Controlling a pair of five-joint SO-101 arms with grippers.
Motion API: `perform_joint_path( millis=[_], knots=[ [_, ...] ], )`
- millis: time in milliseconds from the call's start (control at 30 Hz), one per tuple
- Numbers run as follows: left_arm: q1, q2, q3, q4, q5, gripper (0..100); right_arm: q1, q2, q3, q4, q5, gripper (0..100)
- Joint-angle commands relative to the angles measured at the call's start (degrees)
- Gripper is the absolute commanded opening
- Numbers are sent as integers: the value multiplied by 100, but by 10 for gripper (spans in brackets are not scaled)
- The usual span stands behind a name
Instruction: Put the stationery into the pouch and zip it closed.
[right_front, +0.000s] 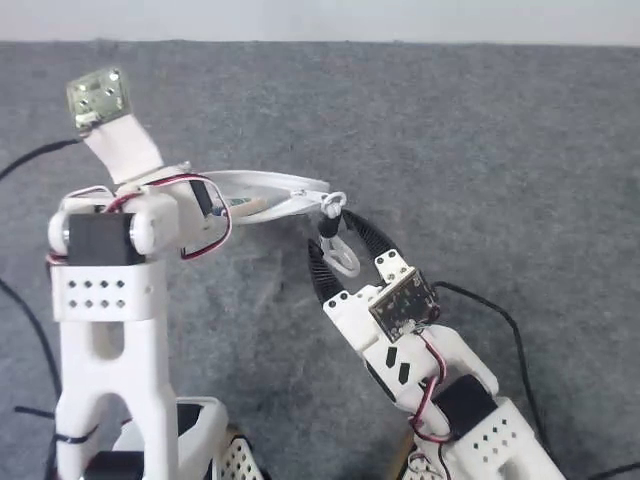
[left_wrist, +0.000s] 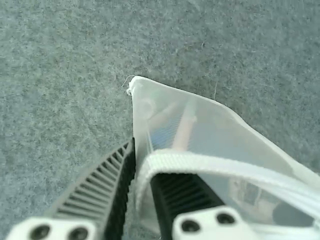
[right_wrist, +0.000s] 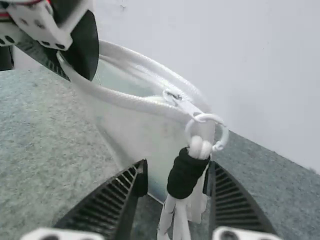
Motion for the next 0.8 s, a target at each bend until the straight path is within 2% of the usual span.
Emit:
perform_joint_path(
  millis=[0, 267, 367, 533, 767],
  knots=[
    [-44, -79, -22, -185, -9, 12, 92, -110, -44, -277, -9, 181],
    [-44, -79, -13, -185, -9, 12, 277, -110, -35, -365, -53, 180],
    [-35, -79, -13, -185, -9, 12, 277, 22, 88, -778, -62, 180],
    [-35, -79, -13, -185, -9, 12, 277, 998, 9, -1429, -141, 180],
    [-35, -79, -13, -185, -9, 12, 558, 1851, -466, -1578, -659, 180]
  ],
)
